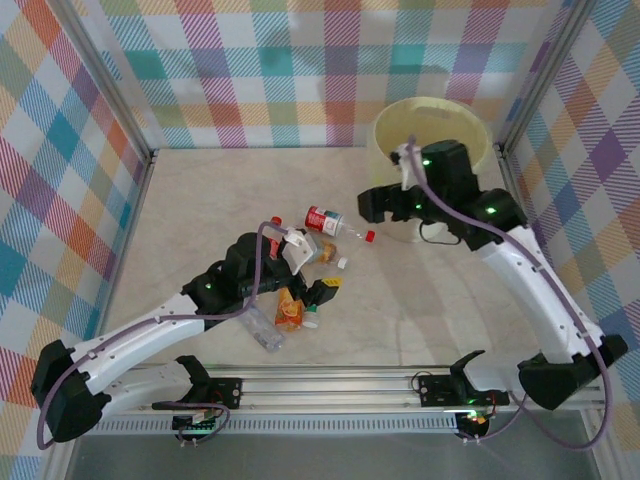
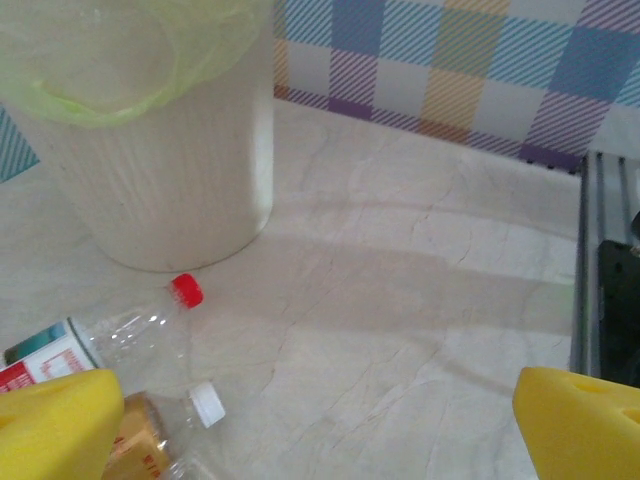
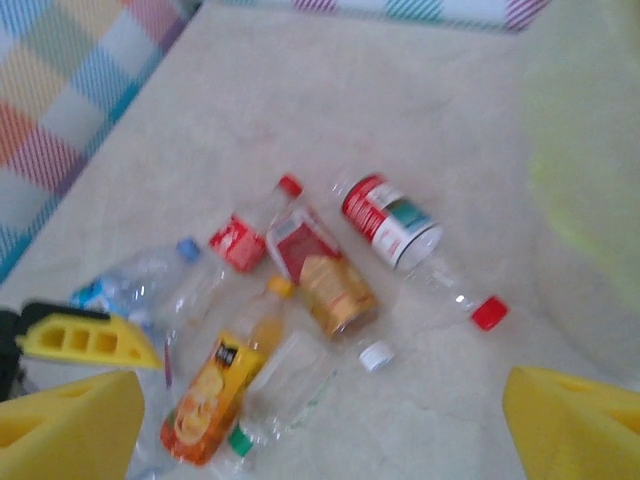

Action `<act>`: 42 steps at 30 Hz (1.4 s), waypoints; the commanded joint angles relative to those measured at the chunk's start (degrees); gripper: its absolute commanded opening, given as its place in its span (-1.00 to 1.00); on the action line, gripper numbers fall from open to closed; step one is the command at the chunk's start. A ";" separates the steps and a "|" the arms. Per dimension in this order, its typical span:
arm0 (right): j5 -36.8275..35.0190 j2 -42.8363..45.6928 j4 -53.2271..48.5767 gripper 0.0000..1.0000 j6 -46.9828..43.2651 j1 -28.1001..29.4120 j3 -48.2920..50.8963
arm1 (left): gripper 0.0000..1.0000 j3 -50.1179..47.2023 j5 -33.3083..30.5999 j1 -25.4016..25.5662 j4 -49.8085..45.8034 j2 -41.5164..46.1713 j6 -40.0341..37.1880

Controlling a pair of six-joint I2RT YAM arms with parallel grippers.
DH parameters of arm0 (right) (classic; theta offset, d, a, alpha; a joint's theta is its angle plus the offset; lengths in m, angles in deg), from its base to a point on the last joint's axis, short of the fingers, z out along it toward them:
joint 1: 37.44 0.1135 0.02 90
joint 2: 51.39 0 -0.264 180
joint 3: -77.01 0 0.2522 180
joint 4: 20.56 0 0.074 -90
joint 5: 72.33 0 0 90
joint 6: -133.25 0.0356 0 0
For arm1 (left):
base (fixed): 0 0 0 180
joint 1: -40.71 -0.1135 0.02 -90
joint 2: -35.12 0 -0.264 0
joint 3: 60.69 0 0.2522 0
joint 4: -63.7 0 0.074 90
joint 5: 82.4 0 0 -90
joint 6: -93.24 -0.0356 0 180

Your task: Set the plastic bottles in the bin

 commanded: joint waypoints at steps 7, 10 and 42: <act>2.67 -6.38 1.80 0.54 -2.49 4.09 3.03 | 1.00 3.63 -8.56 0.70 -7.71 0.86 -6.11; 3.54 -8.34 2.25 0.53 -1.04 4.48 3.82 | 1.00 6.93 -7.72 0.67 -10.67 0.91 -5.44; -14.27 -20.50 26.88 0.63 48.17 22.37 25.49 | 1.00 -4.32 -6.83 0.68 -33.97 21.93 -3.25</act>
